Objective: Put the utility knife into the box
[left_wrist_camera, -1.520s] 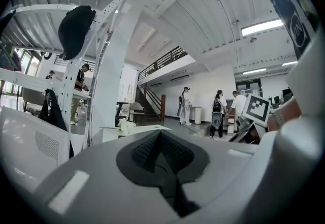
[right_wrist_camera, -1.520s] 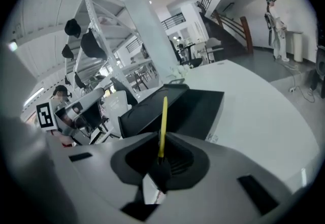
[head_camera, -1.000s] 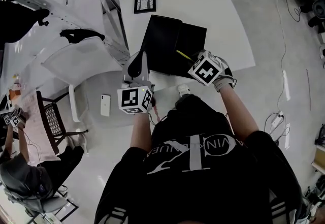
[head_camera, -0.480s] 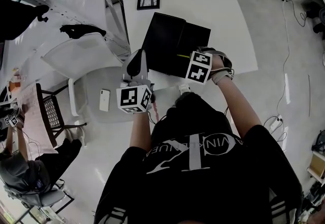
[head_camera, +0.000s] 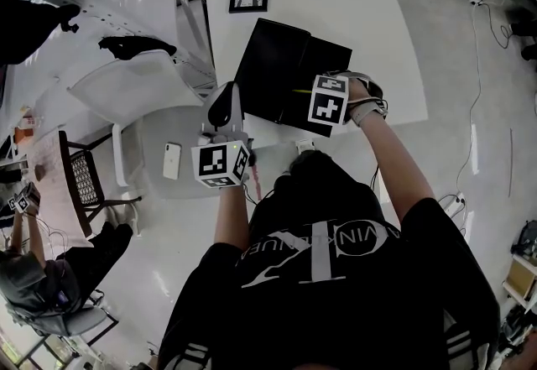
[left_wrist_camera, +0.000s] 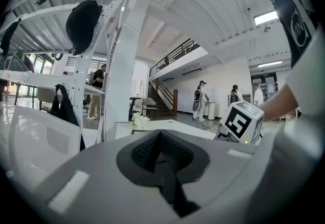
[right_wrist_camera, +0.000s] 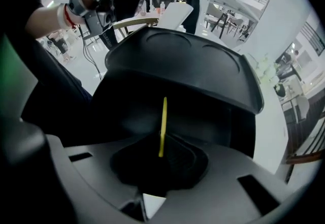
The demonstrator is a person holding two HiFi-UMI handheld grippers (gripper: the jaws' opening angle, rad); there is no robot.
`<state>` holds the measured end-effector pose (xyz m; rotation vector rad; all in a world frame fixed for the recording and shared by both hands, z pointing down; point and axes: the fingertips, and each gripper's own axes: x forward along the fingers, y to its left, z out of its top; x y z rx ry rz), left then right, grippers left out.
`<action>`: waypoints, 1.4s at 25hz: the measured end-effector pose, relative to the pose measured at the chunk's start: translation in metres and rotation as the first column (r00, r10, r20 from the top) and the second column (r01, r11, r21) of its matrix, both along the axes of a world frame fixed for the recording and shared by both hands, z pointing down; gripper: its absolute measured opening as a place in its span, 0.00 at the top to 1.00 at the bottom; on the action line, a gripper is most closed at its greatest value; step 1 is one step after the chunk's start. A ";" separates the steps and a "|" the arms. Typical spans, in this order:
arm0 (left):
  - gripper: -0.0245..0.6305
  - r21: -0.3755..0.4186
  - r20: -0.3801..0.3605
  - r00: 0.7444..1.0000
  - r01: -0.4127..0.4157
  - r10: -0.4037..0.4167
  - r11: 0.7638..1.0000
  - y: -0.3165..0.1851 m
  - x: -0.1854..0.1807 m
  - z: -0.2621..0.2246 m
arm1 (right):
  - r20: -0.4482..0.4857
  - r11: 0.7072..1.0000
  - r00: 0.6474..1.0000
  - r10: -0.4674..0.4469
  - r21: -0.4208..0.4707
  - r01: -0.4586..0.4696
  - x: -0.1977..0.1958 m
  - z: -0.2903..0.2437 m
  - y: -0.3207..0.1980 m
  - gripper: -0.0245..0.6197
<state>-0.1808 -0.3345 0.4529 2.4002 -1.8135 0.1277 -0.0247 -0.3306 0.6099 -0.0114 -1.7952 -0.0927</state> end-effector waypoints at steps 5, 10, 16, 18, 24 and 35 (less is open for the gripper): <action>0.95 0.001 -0.007 1.000 0.008 -0.008 1.000 0.000 -0.001 0.000 | -0.014 0.999 0.999 0.031 -0.024 -0.031 0.004 0.000 -0.001 0.88; 0.95 0.001 -0.017 1.000 0.019 -0.019 1.000 0.001 -0.005 0.000 | 0.015 0.998 0.998 0.058 -0.036 -0.057 -0.001 -0.002 -0.003 0.88; 0.95 0.001 -0.020 1.000 0.017 -0.017 1.000 0.002 -0.006 0.000 | 0.052 0.994 0.993 0.108 -0.014 -0.108 -0.002 -0.007 -0.010 0.86; 0.95 -0.001 -0.021 1.000 0.013 -0.013 1.000 0.002 -0.005 0.001 | 0.076 0.991 0.988 0.133 -0.016 -0.132 -0.002 -0.010 -0.012 0.86; 0.95 -0.002 -0.026 1.000 0.001 -0.001 1.000 0.002 -0.005 0.001 | 0.158 0.976 0.963 0.217 -0.012 -0.218 -0.001 -0.022 -0.017 0.86; 0.95 0.009 -0.037 0.999 -0.030 0.030 1.000 0.003 -0.001 -0.003 | 0.304 0.929 0.883 0.357 -0.016 -0.369 0.008 -0.050 -0.020 0.89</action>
